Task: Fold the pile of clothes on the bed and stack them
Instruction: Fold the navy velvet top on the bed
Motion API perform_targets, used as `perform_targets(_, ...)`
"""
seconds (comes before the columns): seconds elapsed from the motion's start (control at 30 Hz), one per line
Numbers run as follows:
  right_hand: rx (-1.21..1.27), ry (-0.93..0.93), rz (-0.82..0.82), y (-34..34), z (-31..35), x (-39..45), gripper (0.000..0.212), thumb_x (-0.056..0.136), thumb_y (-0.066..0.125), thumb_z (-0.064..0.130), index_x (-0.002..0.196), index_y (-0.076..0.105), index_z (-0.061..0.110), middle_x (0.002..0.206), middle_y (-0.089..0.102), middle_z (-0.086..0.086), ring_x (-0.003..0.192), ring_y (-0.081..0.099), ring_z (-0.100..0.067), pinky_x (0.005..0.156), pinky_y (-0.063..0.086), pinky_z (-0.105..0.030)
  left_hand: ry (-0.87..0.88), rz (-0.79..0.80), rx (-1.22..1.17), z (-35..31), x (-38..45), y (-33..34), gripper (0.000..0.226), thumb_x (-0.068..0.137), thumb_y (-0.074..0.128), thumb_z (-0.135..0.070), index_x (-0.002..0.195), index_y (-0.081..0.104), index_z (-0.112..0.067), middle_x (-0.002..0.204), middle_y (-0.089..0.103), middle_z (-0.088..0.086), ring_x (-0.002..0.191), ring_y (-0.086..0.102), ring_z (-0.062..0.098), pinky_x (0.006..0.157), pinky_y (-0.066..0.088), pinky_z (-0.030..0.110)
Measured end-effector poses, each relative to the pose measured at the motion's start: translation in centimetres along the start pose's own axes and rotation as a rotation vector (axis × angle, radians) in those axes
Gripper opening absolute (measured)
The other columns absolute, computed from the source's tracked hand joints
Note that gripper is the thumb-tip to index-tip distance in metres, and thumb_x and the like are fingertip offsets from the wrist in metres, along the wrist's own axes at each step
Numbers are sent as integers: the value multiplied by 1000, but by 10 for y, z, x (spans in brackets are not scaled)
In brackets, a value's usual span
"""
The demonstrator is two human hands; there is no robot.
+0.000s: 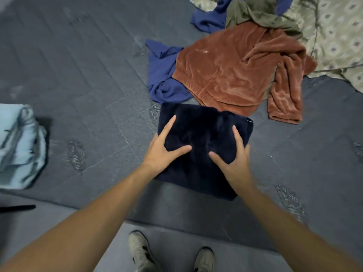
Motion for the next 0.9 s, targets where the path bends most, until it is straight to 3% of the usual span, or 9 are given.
perform_targets(0.1, 19, -26, 48, 31, 53, -8, 102, 69, 81, 71, 151, 20, 70, 139, 30, 22, 131, 40, 4, 109, 34, -33, -12, -57, 27, -18, -27, -64, 101, 67, 82, -74, 149, 23, -72, 155, 47, -5, 146, 42, 12, 123, 36, 45)
perform_targets(0.2, 34, -102, 97, 76, 111, -13, 100, 72, 83, 68, 151, 21, 69, 140, 31, 27, 129, 33, 24, 108, 32, -25, -15, -141, 54, -26, -53, -137, 100, 68, 80, -75, 150, 21, -73, 154, 47, -4, 145, 43, 15, 122, 36, 46)
perform_targets(0.27, 24, -134, 147, 115, 151, -16, 99, 74, 84, 66, 151, 22, 69, 147, 32, 16, 137, 40, 7, 110, 34, -27, -11, -194, 57, -21, -69, -191, 100, 70, 79, -78, 150, 20, -72, 155, 47, -7, 146, 42, 15, 123, 36, 49)
perform_targets(0.33, 9, -161, 185, 156, 189, -19, 97, 75, 86, 61, 150, 25, 69, 140, 35, 7, 133, 44, -5, 110, 36, -30, -1, -247, 60, -12, -87, -243, 98, 72, 78, -78, 151, 20, -71, 157, 46, -14, 147, 40, 11, 123, 35, 48)
perform_targets(0.43, 10, -261, 229, 227, 242, -31, 94, 76, 85, 58, 153, 30, 62, 135, 36, 19, 127, 41, 18, 115, 34, -23, 12, -321, 34, 11, -119, -322, 96, 78, 79, -72, 154, 21, -67, 156, 46, -25, 143, 43, -4, 121, 39, 39)
perform_targets(0.53, 9, -314, 254, 313, 287, -55, 93, 77, 83, 61, 153, 29, 62, 130, 35, 25, 121, 36, 31, 105, 30, -11, 9, -377, 32, 45, -151, -410, 97, 79, 79, -72, 155, 20, -65, 157, 44, -24, 143, 44, -2, 119, 41, 41)
perform_targets(0.63, 38, -286, 285, 398, 323, -91, 94, 77, 84, 59, 153, 28, 63, 129, 38, 10, 121, 40, 26, 110, 35, -21, 21, -376, 46, 82, -185, -495, 98, 80, 79, -71, 157, 20, -62, 160, 41, -23, 146, 41, 1, 121, 40, 44)
perform_targets(0.77, 75, -288, 258, 484, 362, -119, 95, 77, 86, 53, 152, 29, 63, 131, 38, 14, 129, 43, 15, 113, 37, -26, 40, -387, 106, 113, -211, -589, 99, 77, 77, -75, 157, 20, -62, 161, 38, -16, 148, 38, 4, 122, 38, 45)
perform_targets(0.9, 91, -308, 214, 537, 393, -124, 95, 80, 87, 50, 153, 28, 63, 132, 37, 14, 133, 45, 7, 107, 34, -7, 57, -396, 160, 127, -213, -653, 98, 78, 76, -76, 156, 19, -63, 161, 40, -14, 149, 38, 8, 122, 37, 51)
Point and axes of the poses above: each hand's wrist, its own x-axis towards the middle knuckle, its own y-axis out of the palm, z = x × y, the point moved 4 cm from there along x, towards the middle knuckle
